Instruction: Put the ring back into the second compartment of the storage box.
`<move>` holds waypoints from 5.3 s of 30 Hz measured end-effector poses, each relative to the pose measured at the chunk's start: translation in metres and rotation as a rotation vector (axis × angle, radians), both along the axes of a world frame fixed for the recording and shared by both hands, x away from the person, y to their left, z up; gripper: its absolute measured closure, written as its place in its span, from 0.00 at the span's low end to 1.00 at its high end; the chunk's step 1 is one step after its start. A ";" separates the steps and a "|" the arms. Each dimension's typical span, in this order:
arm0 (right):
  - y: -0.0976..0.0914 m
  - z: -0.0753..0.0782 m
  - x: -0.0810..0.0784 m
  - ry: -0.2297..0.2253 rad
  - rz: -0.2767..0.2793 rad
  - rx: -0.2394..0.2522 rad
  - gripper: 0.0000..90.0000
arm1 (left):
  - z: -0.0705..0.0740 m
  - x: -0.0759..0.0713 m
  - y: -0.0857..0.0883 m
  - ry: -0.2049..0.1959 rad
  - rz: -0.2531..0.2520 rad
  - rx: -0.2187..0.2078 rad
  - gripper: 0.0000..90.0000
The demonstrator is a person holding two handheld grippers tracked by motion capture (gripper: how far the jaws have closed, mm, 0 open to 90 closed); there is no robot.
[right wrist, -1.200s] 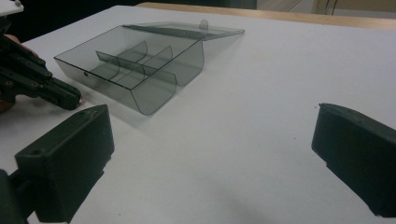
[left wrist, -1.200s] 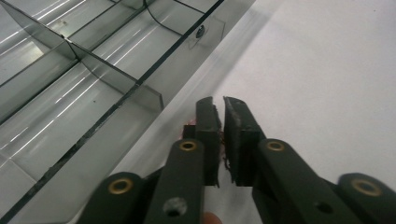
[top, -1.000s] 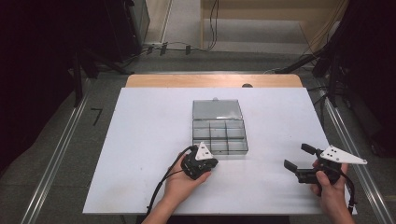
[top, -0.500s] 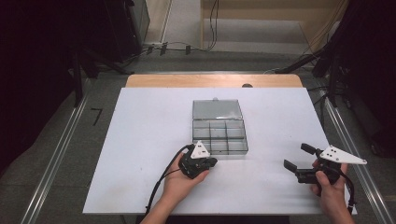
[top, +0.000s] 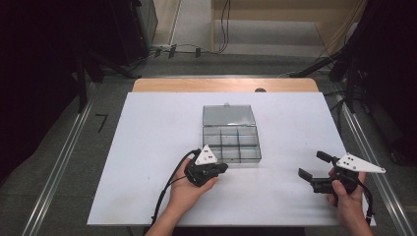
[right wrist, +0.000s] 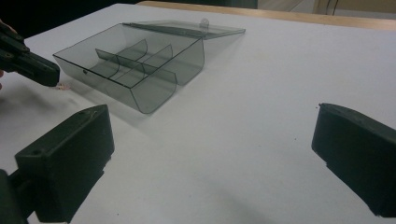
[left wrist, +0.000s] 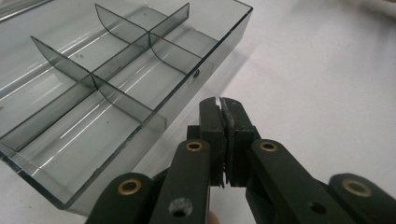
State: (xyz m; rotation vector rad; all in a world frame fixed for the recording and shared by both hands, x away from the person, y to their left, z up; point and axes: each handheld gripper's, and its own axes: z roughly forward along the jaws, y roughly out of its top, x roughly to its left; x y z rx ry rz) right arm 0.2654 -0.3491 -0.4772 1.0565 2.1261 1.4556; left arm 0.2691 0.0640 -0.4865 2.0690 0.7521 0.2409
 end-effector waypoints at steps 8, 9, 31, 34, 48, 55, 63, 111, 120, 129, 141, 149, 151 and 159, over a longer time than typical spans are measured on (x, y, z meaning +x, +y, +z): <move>0.001 0.000 0.000 -0.003 0.003 -0.002 0.00 | 0.004 0.000 0.001 -0.004 -0.001 -0.019 0.98; 0.001 0.000 0.000 -0.003 0.003 -0.001 0.00 | 0.005 0.000 0.001 -0.005 0.001 -0.022 0.98; 0.003 0.000 -0.001 -0.010 0.008 0.002 0.00 | 0.021 0.008 0.002 -0.006 0.002 -0.070 0.98; 0.003 0.000 -0.001 -0.010 0.009 0.004 0.00 | 0.026 0.011 0.002 -0.013 0.002 -0.070 0.98; 0.003 0.000 -0.002 -0.008 0.012 0.007 0.00 | 0.034 0.030 0.001 0.013 0.010 -0.099 0.98; 0.003 0.000 -0.002 -0.004 0.010 0.009 0.00 | 0.037 0.039 0.002 0.018 0.019 -0.109 0.98; 0.005 0.001 -0.002 -0.004 0.013 0.008 0.00 | 0.037 0.049 0.002 0.028 0.030 -0.115 0.98; 0.007 -0.001 -0.002 0.001 0.022 0.007 0.00 | 0.025 0.103 -0.008 0.091 0.111 -0.151 0.98; 0.008 -0.002 -0.001 0.005 0.025 0.010 0.00 | 0.021 0.109 -0.008 0.116 0.125 -0.151 0.97; 0.010 -0.002 -0.001 0.011 0.030 0.021 0.00 | 0.023 0.109 -0.004 0.116 0.118 -0.186 0.81; 0.016 0.002 0.001 -0.005 0.042 0.017 0.00 | 0.031 0.103 0.008 0.095 0.128 -0.266 0.46; 0.023 0.005 0.004 -0.014 0.049 0.015 0.00 | 0.034 0.099 0.025 0.081 0.145 -0.300 0.35; 0.024 0.007 0.005 -0.015 0.051 0.016 0.00 | 0.034 0.098 0.030 0.080 0.149 -0.306 0.30; 0.033 0.007 0.010 -0.007 0.059 0.014 0.00 | 0.037 0.096 0.046 0.070 0.165 -0.338 0.19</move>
